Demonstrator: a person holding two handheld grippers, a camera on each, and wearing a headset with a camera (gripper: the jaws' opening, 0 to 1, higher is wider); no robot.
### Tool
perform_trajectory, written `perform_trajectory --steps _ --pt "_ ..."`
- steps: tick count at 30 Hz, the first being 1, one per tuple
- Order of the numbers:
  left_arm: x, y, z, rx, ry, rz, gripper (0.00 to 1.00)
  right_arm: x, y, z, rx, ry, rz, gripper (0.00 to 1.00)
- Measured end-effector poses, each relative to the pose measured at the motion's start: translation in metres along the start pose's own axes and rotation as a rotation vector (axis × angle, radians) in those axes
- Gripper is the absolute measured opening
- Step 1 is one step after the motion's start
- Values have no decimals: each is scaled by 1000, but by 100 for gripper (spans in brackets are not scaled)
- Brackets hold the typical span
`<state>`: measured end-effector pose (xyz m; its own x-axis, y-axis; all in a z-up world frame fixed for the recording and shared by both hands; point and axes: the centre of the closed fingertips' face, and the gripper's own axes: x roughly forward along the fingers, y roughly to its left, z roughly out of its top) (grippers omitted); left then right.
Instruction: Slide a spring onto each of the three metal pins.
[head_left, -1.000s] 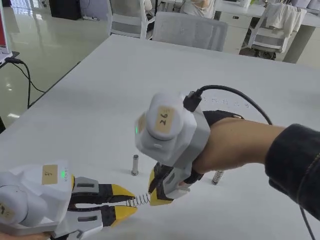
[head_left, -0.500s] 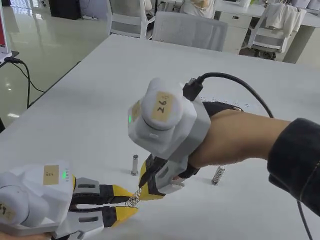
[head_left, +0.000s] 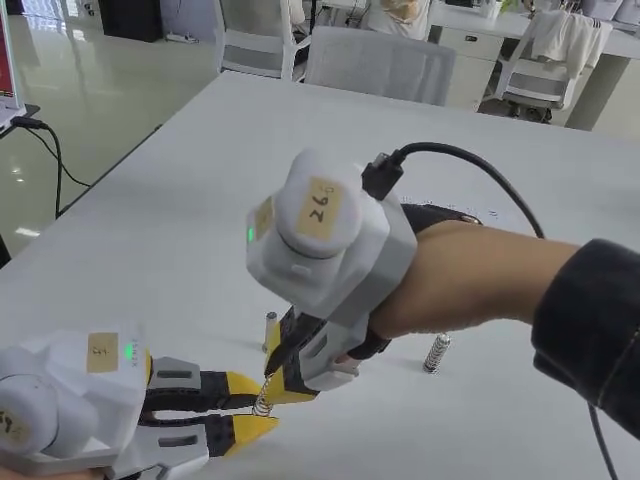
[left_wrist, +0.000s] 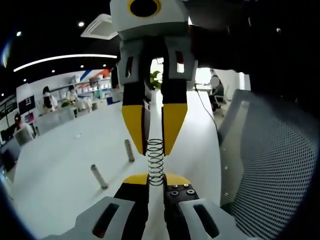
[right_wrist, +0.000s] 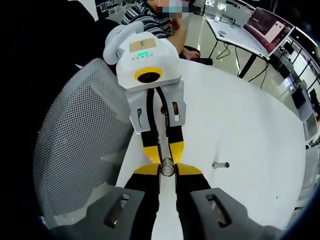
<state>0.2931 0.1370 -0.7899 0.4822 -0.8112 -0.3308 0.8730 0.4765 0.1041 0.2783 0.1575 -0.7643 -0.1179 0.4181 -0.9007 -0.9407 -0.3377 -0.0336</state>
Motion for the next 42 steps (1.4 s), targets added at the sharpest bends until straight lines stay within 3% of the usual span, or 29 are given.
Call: perform_trajectory --steps 15,21,34,42 --pt "1 0 9 9 -23 1 2 6 1 -6 14 12 12 9" --pt "0 2 17 0 -52 4 2 7 0 -7 17 13 10 9" --pt "2 4 13 -11 -48 11 3 9 -4 -9 22 27 11 9" --pt "0 6 6 -50 -42 22 10 10 -8 -11 25 36 4 9"
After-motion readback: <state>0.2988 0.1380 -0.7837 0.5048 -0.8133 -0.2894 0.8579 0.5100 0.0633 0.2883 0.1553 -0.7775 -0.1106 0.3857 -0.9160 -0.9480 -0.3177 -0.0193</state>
